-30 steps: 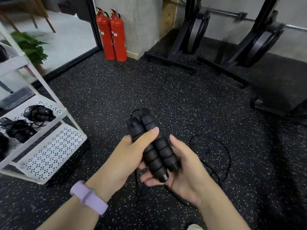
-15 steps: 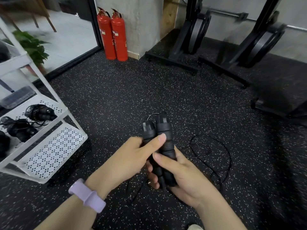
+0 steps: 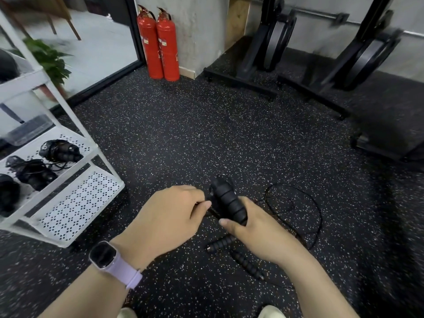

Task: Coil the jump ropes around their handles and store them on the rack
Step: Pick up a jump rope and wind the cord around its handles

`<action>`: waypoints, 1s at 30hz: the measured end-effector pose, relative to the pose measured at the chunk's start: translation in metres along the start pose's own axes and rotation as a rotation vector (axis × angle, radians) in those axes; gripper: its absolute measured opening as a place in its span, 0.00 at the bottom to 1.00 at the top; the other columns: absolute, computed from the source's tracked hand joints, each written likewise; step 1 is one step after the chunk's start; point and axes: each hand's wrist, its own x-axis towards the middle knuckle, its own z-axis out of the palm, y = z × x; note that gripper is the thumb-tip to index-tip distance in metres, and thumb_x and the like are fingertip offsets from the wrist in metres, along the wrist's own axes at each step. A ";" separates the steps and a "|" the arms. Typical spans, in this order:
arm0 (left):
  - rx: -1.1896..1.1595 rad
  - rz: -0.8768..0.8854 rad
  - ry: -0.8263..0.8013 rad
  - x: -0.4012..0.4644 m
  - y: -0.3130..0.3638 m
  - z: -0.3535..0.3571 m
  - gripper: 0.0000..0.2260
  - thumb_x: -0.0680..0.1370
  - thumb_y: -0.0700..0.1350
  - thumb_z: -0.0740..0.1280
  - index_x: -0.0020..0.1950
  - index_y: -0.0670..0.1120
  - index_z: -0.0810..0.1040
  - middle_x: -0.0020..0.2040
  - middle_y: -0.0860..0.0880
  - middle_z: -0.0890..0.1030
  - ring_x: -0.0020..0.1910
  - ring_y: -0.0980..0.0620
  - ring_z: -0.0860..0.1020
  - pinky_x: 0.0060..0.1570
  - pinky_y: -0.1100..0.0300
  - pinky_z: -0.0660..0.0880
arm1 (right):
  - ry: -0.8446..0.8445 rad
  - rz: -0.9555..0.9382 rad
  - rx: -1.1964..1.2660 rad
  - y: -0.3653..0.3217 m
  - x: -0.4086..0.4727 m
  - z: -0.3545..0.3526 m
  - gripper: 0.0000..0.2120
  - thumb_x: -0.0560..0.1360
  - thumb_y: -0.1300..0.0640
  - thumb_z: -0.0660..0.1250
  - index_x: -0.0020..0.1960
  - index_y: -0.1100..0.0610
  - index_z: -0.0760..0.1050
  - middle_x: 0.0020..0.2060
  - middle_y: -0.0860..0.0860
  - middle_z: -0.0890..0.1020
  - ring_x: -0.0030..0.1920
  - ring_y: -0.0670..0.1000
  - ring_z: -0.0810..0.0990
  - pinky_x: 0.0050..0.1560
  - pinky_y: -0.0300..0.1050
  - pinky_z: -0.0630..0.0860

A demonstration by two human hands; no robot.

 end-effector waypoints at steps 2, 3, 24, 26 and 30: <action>0.003 0.077 -0.050 0.000 -0.001 0.000 0.13 0.83 0.57 0.58 0.39 0.58 0.68 0.38 0.59 0.71 0.37 0.60 0.72 0.35 0.66 0.64 | -0.059 0.038 -0.094 -0.001 0.000 0.001 0.16 0.75 0.39 0.73 0.59 0.39 0.72 0.46 0.43 0.82 0.45 0.45 0.81 0.46 0.46 0.79; 0.007 0.105 -0.075 0.000 0.000 0.000 0.11 0.83 0.58 0.58 0.42 0.59 0.69 0.39 0.60 0.71 0.38 0.61 0.72 0.36 0.67 0.65 | -0.085 0.054 -0.141 -0.001 -0.001 0.002 0.18 0.73 0.39 0.75 0.59 0.39 0.73 0.47 0.43 0.83 0.46 0.46 0.82 0.49 0.47 0.80; -1.119 -0.013 -0.555 0.010 -0.009 -0.013 0.18 0.76 0.64 0.71 0.34 0.53 0.77 0.31 0.56 0.76 0.30 0.59 0.72 0.34 0.69 0.70 | -0.717 -0.307 0.373 -0.014 -0.024 -0.008 0.10 0.77 0.68 0.73 0.53 0.71 0.75 0.37 0.53 0.80 0.31 0.50 0.75 0.36 0.46 0.73; -1.126 -0.086 -0.413 0.009 -0.007 -0.010 0.18 0.84 0.51 0.63 0.36 0.53 0.82 0.33 0.57 0.81 0.33 0.62 0.79 0.38 0.70 0.75 | -0.661 -0.329 0.467 -0.011 -0.022 -0.011 0.07 0.78 0.68 0.71 0.50 0.71 0.74 0.35 0.51 0.80 0.31 0.49 0.74 0.38 0.47 0.72; -0.684 -0.307 -0.122 0.008 -0.004 0.001 0.20 0.85 0.53 0.58 0.42 0.42 0.79 0.38 0.42 0.84 0.36 0.48 0.76 0.43 0.51 0.76 | -0.482 -0.360 0.632 -0.009 -0.016 -0.013 0.08 0.80 0.62 0.69 0.41 0.56 0.76 0.33 0.49 0.79 0.31 0.51 0.72 0.42 0.47 0.72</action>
